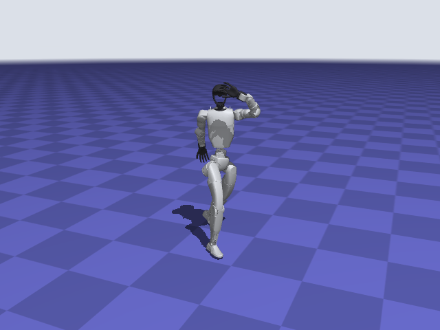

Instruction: Kungfu

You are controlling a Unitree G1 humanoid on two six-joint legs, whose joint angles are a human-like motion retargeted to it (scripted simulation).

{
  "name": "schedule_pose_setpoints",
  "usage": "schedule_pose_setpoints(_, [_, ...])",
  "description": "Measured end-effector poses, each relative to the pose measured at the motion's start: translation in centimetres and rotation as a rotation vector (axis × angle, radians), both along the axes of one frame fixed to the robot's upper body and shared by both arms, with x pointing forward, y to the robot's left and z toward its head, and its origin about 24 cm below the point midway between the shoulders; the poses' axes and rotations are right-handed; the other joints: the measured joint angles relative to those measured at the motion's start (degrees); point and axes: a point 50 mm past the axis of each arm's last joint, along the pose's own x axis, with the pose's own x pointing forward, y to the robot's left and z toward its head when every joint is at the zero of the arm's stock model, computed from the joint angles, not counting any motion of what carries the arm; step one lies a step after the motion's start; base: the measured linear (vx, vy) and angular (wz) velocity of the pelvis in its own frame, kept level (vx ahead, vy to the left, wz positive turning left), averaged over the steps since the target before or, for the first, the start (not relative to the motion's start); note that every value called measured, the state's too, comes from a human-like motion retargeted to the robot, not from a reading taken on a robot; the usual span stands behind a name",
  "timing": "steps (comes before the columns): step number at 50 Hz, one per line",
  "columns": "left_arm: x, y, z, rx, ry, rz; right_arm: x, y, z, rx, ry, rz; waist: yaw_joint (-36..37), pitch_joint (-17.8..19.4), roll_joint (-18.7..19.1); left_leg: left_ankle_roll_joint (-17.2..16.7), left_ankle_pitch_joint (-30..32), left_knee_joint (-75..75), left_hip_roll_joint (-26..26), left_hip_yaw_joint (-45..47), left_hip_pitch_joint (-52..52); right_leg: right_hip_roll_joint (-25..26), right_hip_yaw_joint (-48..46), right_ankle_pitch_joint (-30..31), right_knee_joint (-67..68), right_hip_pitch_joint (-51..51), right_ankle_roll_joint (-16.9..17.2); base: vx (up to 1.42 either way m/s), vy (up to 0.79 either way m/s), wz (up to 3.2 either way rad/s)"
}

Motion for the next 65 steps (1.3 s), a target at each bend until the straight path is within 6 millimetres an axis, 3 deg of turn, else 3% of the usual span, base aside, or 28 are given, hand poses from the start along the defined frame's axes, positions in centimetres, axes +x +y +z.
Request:
schedule_pose_setpoints(4, [0.9,0.6,-0.5,-0.079,0.04,0.01,10.2,-6.0,-4.7,-0.234,-0.427,0.017,2.27,0.69,-0.48,0.17,6.1,-2.6,1.53,-0.04,-3.7,-2.81,-4.14,-3.49,-0.13,1.2,-0.99,0.11,-0.23,1.32])
schedule_pose_setpoints(7, [2.6,0.8,-1.7,-0.153,0.115,0.018,17.9,-12.1,-4.3,-0.405,-0.778,0.041,3.98,2.13,-0.65,-0.65,8.33,-3.59,3.82,-0.45,-7.93,-5.6,-8.23,-6.91,0.38,2.91,-0.6,-0.03,-0.13,2.11])
schedule_pose_setpoints(10, [5.3,0.2,-4.7,-0.239,0.239,0.031,22.7,-18.9,-0.4,-0.531,-1.04,0.148,7.53,3.37,-1.02,-2.18,9.27,-5.18,5.94,-0.41,-12.01,-8.77,-13.14,-9.93,2.31,4.3,0.04,-0.04,-0.24,2.29])
schedule_pose_setpoints(14, [9.3,-1.4,-11.6,-0.422,0.506,0.055,25.9,-26.8,7.3,-0.718,-1.109,0.4,13.9,4.25,-2.06,-7.5,8.99,-7.53,8.69,2.4,-18.56,-14.01,-20.31,-15.06,6.81,5.61,3.08,-0.24,-0.39,2.39])
schedule_pose_setpoints(17, [11.4,-2.3,-17.9,-0.569,0.719,0.089,28.8,-30.4,13.6,-0.783,-1.18,0.57,18.75,4.82,-3.8,-12.34,9.24,-9.69,8.3,8.29,-24.05,-20.73,-24.78,-17.81,10.96,5.26,6.55,-0.45,-0.29,2.45])
schedule_pose_setpoints(19, [11.9,-2.8,-22.4,-0.596,0.835,0.15,32.0,-31.1,17.1,-0.782,-1.276,0.698,21.61,5.42,-5.02,-12.34,8.54,-10.64,5.02,10.33,-28.45,-26.9,-26.4,-18.14,13.72,3.66,8.58,-0.55,-0.16,2.54])
schedule_pose_setpoints(22, [11.3,-3.6,-30.5,-0.659,1.034,0.254,38.4,-29.4,20.2,-0.695,-1.455,0.94,27.08,6.46,-3.99,-12.34,5.39,-12.78,5.5,15.77,-33.59,-30.96,-29.54,-19.86,18.2,1.24,8.21,-0.51,-0.2,2.03])
schedule_pose_setpoints(24, [9.7,-4.2,-36.7,-0.714,1.187,0.334,44.3,-25.6,19.5,-0.548,-1.615,1.094,31.33,6.87,-2.22,-12.34,6.7,-14.31,3.61,17.79,-37.73,-33.86,-29.28,-18.59,19.6,-2.66,7.72,-0.48,0.15,1.33])
schedule_pose_setpoints(26, [7.2,-2.9,-42.6,-0.775,1.329,0.485,51.3,-18.5,16.8,-0.236,-1.768,1.23,33.94,7.85,-0.89,-12.34,8.03,-14.12,2.77,14.43,-40.73,-34.12,-28.54,-18.53,20.77,-5.64,7.47,-0.34,0.13,0.55])
schedule_pose_setpoints(28, [3.9,-1.2,-47.5,-0.839,1.441,0.68,56.0,-9.6,13.9,0.193,-1.789,1.386,34.48,8.76,0.95,-12.34,10.15,-14.53,3.16,15.19,-43.58,-34.73,-28.92,-19.05,22.29,-7.98,7.18,-0.24,0.05,0.67])
schedule_pose_setpoints(30, [1.3,0.1,-50.4,-0.884,1.497,0.864,57.2,-2.2,11.6,0.62,-1.66,1.579,35.52,10.33,3.17,-12.34,13.38,-15.89,3.72,18.67,-46.63,-35.0,-29.45,-19.38,23.83,-10.48,6.53,-0.36,0.07,0.61])
schedule_pose_setpoints(31, [0.4,0.7,-51.1,-0.908,1.491,0.911,57.0,0.3,10.7,0.755,-1.6,1.673,36.34,11.33,4.08,-12.34,14.56,-16.41,3.7,18.87,-47.73,-35.05,-29.69,-19.47,24.56,-11.28,6.66,-0.39,0.08,0.38])
schedule_pose_setpoints(34, [-1.3,2.3,-51.6,-0.965,1.424,0.961,55.7,6.9,8.6,0.958,-1.581,1.848,37.62,14.29,6.6,-12.34,16.91,-17.5,3.15,18.21,-50.21,-35.45,-29.89,-19.29,26.38,-12.86,7.25,-0.21,0.1,0.34])
schedule_pose_setpoints(36, [-2.0,3.1,-51.7,-1.004,1.376,0.973,54.3,9.8,7.2,1.036,-1.641,1.779,37.23,15.13,7.7,-12.34,17.82,-18.23,2.27,19.04,-51.48,-36.35,-29.56,-19.25,27.39,-13.69,7.52,-0.1,0.11,0.58])
schedule_pose_setpoints(38, [-3.1,4.4,-52.1,-1.035,1.353,1.03,52.8,12.0,6.2,1.169,-1.672,1.563,36.91,15.06,7.75,-12.34,18.56,-18.88,2.4,20.33,-52.41,-36.17,-30.05,-19.19,27.65,-13.5,7.6,-0.02,0.06,0.44])
schedule_pose_setpoints(40, [-3.6,5.0,-52.3,-1.056,1.357,1.055,51.9,12.3,5.5,1.229,-1.656,1.405,36.43,14.74,7.3,-12.34,18.79,-19.09,1.54,20.79,-52.95,-37.03,-29.5,-19.06,27.86,-13.81,8.14,0.03,0.05,0.37])
schedule_pose_setpoints(43, [-3.6,5.6,-52.2,-1.055,1.342,1.08,52.2,11.2,5.5,1.178,-1.672,1.315,35.78,13.98,6.09,-12.34,18.47,-19.17,0.47,21.13,-52.74,-37.82,-28.74,-19.25,27.59,-13.55,9.09,0.1,0.03,0.2])
schedule_pose_setpoints(50, [-3.6,5.5,-52.1,-1.061,1.334,1.11,55.4,6.0,7.0,0.774,-1.642,1.519,34.5,12.4,3.02,-12.34,18.44,-17.57,0.71,24.31,-51.27,-38.76,-29.77,-17.28,24.73,-9.7,8.45,0.23,-0.01,-0.01])
schedule_pose_setpoints(55, [-3.3,4.3,-52.2,-1.166,1.39,1.137,57.4,3.7,9.1,0.543,-1.67,1.622,37.64,12.36,3.64,-12.34,20.66,-12.37,5.87,26.75,-51.6,-32.73,-32.6,-14.43,17.44,-3.19,7.81,0.43,-0.06,-0.07])
schedule_pose_setpoints(58, [-4.3,4.3,-52.8,-1.276,1.419,1.147,58.1,3.1,10.1,0.45,-1.673,1.681,40.16,11.15,4.59,-12.34,21.68,-8.38,9.91,27.75,-52.17,-27.22,-34.88,-12.62,11.3,2.22,7.69,0.69,0.04,-0.08])
schedule_pose_setpoints(62, [-7.0,5.7,-53.6,-1.45,1.383,1.181,58.5,4.0,10.8,0.363,-1.683,1.806,45.21,10.19,5.53,-11.2,19.43,-0.82,17.05,26.66,-51.07,-17.73,-36.35,-9.24,1.19,12.22,7.45,0.84,0.17,-0.28])
schedule_pose_setpoints(65, [-9.0,7.5,-54.3,-1.554,1.374,1.255,59.0,5.4,12.0,0.334,-1.728,1.903,47.97,8.26,5.55,-6.26,15.44,4.44,17.17,27.18,-52.26,-15.55,-37.4,-4.18,-6.04,17.87,7.61,0.73,0.55,0.48])
